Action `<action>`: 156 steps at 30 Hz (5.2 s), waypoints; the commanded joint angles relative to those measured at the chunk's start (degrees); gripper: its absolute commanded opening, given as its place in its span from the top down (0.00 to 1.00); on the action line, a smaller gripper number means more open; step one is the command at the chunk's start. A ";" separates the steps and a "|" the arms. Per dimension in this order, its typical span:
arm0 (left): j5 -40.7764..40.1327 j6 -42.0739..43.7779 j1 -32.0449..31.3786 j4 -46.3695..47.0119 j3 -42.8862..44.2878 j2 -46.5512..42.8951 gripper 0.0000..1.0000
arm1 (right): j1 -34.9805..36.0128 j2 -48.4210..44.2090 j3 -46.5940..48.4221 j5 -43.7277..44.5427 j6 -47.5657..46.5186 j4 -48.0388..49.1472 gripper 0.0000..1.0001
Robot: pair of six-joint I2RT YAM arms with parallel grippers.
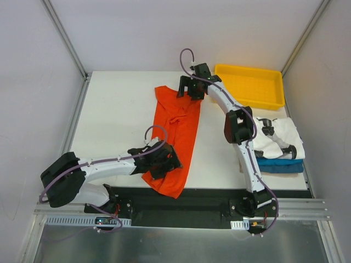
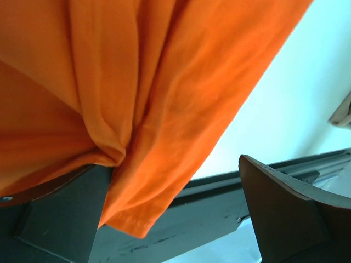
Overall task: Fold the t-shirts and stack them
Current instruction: Rotate the tshirt 90 degrees
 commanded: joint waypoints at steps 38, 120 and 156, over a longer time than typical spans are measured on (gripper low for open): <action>-9.03 16.88 18.77 -19.35 -2.52 -20.79 0.01 | 15.50 -22.93 -42.18 13.25 7.88 -6.09 0.03; 8.20 6.33 7.35 -6.78 -17.11 -14.20 1.00 | 41.33 -45.34 -67.03 32.84 16.31 -6.35 0.63; 9.52 7.65 7.43 -6.78 -17.11 -14.20 1.00 | 25.52 -29.19 -42.61 5.87 -0.04 12.10 0.46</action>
